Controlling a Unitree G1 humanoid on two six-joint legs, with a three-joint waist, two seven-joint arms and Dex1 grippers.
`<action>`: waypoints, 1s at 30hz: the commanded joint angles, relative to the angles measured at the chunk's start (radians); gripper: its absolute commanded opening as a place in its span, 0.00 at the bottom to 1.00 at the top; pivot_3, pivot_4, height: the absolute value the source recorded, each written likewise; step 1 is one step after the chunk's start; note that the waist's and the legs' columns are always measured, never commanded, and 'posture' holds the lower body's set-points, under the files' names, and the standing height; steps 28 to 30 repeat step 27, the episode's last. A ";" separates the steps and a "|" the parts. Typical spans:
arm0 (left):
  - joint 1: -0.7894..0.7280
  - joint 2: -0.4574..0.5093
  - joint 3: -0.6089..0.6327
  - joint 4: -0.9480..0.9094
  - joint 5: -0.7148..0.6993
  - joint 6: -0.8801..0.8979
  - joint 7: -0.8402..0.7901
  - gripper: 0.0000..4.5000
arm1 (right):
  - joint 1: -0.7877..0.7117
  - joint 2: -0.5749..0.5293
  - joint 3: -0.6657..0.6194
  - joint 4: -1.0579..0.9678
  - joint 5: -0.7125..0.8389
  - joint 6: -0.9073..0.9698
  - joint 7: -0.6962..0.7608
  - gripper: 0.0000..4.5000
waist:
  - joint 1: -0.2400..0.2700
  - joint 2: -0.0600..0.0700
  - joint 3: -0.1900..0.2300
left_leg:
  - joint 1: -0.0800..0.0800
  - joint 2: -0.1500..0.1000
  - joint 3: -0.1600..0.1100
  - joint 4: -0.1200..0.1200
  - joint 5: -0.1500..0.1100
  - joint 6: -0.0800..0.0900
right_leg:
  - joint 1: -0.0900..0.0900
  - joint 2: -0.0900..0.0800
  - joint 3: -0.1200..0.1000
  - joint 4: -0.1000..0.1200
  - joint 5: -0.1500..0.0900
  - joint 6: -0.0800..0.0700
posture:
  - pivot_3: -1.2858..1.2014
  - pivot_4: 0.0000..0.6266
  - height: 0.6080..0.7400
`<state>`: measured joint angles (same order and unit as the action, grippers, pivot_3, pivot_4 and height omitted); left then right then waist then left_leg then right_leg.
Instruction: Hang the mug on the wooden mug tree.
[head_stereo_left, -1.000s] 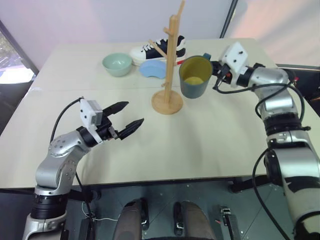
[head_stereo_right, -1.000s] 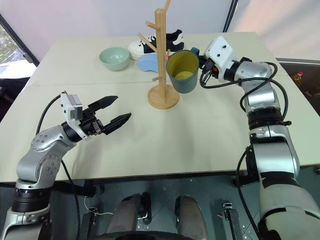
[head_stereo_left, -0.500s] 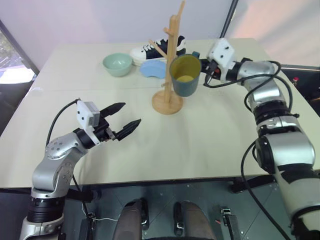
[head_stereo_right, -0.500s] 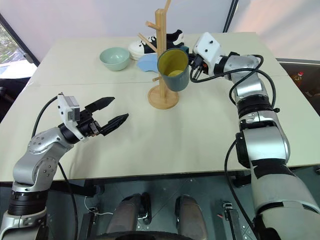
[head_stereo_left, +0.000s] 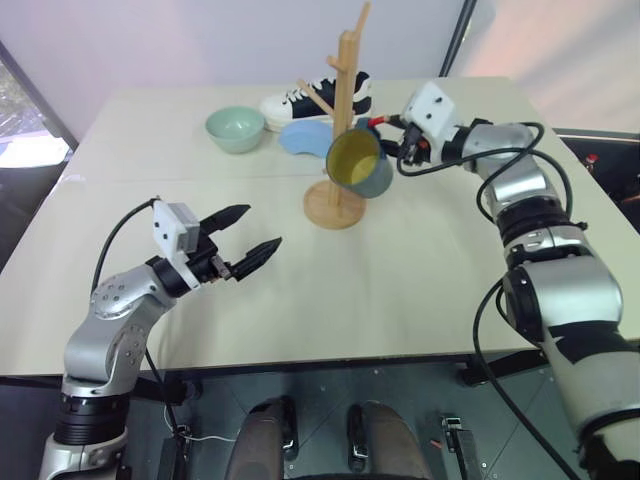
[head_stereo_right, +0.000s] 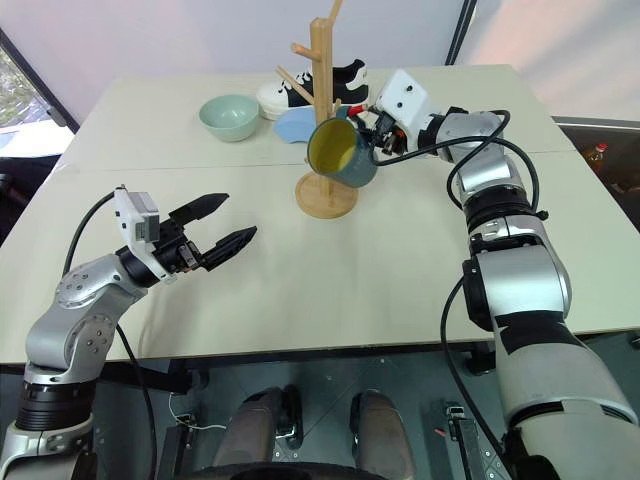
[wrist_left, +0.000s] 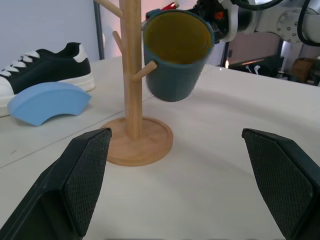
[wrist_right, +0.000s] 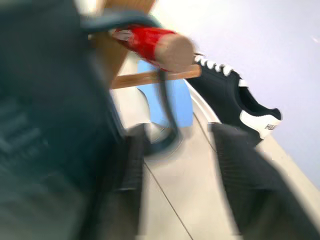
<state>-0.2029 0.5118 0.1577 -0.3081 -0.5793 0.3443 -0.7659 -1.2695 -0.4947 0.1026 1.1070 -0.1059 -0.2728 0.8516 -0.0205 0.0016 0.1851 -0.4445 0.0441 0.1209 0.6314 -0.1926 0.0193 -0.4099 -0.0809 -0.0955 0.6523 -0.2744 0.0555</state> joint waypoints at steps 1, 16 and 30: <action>0.003 0.012 0.022 -0.043 -0.011 -0.010 0.003 1.00 | -0.047 -0.028 -0.017 -0.029 0.000 -0.028 -0.012 0.91 | 0.000 0.000 0.000 | 0.000 0.000 0.000 0.000 0.000 0.000 | 0.000 0.000 0.000 0.000 0.000 0.000 | 0.52 0.24 0.93; 0.045 -0.131 0.167 0.189 0.110 -0.132 0.315 1.00 | 0.400 -0.102 -0.285 -0.435 0.296 0.135 -0.048 0.91 | 0.005 -0.001 -0.001 | 0.002 0.000 0.000 0.000 0.000 0.000 | 0.002 0.000 0.000 0.001 0.000 0.000 | 0.52 0.24 0.93; 0.078 -0.156 0.221 0.332 0.209 -0.197 0.467 1.00 | 0.775 0.061 -0.269 -0.772 0.406 0.324 -0.090 0.91 | 0.001 -0.001 -0.001 | 0.002 0.003 0.004 0.002 -0.001 -0.001 | 0.000 0.000 0.002 0.002 0.003 0.001 | 0.52 0.24 0.93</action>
